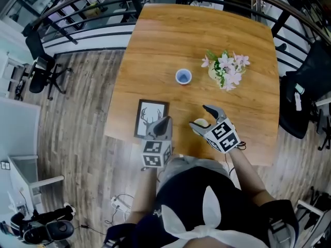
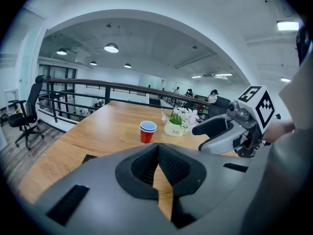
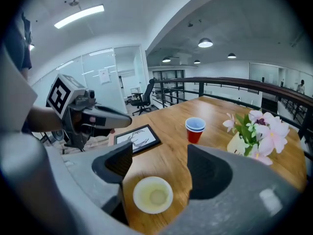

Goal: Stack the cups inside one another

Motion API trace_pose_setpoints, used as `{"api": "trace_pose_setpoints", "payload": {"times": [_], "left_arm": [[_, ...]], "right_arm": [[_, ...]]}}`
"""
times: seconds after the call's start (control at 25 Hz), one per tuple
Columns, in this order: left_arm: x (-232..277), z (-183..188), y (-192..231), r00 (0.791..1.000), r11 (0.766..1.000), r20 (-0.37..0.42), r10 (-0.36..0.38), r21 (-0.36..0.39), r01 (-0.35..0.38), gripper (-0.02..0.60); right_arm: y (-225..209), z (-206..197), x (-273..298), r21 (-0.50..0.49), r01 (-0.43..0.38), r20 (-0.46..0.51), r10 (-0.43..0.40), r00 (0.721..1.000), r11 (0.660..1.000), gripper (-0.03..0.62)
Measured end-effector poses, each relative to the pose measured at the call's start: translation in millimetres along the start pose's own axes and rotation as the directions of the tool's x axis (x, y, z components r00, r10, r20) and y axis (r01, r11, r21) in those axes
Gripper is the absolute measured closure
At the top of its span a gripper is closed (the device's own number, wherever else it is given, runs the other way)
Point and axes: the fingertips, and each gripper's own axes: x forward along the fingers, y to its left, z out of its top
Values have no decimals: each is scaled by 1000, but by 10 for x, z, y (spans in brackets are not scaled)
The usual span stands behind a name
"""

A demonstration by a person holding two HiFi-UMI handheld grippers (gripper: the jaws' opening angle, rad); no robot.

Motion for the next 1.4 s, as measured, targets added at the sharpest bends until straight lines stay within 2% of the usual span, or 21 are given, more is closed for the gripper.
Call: {"api": "trace_pose_setpoints", "payload": {"times": [0.12,0.36,0.64,1.16,1.4], "left_arm": [[-4,-27,-37,1000,1000,-3,-2,5,2,563],[-4,-147,-110,1000,1000,-14,-14,5,14,563],[-2,-260,-131,999,1000,-38,-16,0,16,563],[-32,-355,-159,998,1000,-56,-30,-2,30,563],[-47,-393,-169,996,999,-78,-37,-3,37,563]], "right_arm": [[71,-199,3,-24,-1,-53,0,999,1000,247],[197,-580,18,-11,-3,-135,2,991,1000,247],[198,-802,86,-11,24,-186,-26,982,1000,247],[165,-978,158,-40,61,-257,-69,964,997,247],[178,-1005,166,-34,69,-261,-75,962,997,275]]}}
